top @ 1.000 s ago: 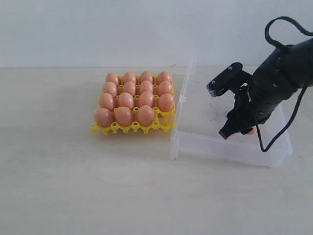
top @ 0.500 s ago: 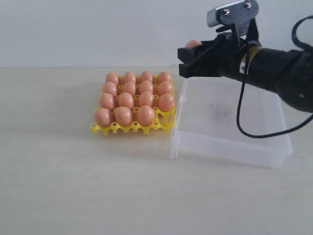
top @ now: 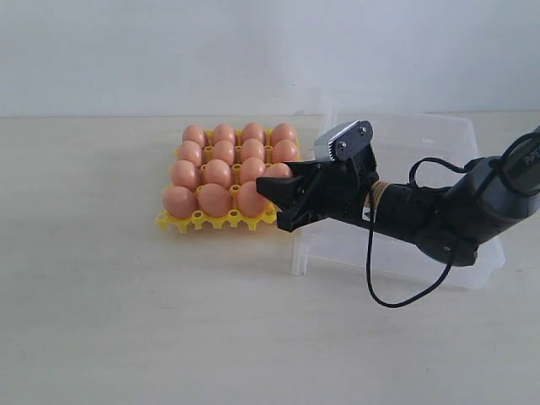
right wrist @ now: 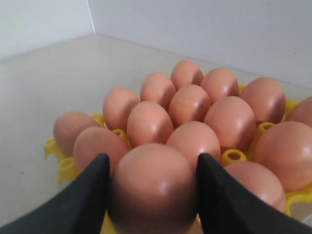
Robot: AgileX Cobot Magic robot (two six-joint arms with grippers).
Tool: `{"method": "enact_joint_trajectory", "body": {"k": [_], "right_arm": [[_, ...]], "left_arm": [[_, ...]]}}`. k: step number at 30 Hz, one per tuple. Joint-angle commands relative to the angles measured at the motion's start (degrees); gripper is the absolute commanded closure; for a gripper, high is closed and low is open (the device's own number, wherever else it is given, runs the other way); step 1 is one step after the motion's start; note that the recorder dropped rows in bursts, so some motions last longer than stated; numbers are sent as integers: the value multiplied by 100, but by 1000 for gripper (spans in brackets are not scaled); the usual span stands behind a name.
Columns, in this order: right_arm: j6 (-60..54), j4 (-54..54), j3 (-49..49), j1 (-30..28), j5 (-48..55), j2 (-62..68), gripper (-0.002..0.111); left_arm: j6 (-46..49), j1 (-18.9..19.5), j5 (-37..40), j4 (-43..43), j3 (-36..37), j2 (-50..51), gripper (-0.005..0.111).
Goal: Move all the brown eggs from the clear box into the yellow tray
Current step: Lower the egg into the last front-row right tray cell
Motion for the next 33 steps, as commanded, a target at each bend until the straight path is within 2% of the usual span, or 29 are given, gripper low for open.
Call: {"method": "enact_joint_trajectory", "body": {"k": [1,9,33], "right_arm": [[-9,-64,-33,-2,203,-3,109],[-177,430,-33,-2,510,-3,109],[-213,290,-33,-2,1052,-14,106]], "left_arm": [[-42,-33,-92,-51,-18,-15,103],[-42,-33,-92,-51,-18,-15,103],[-42,-33,-92,-51,-18,-15,103]]}}
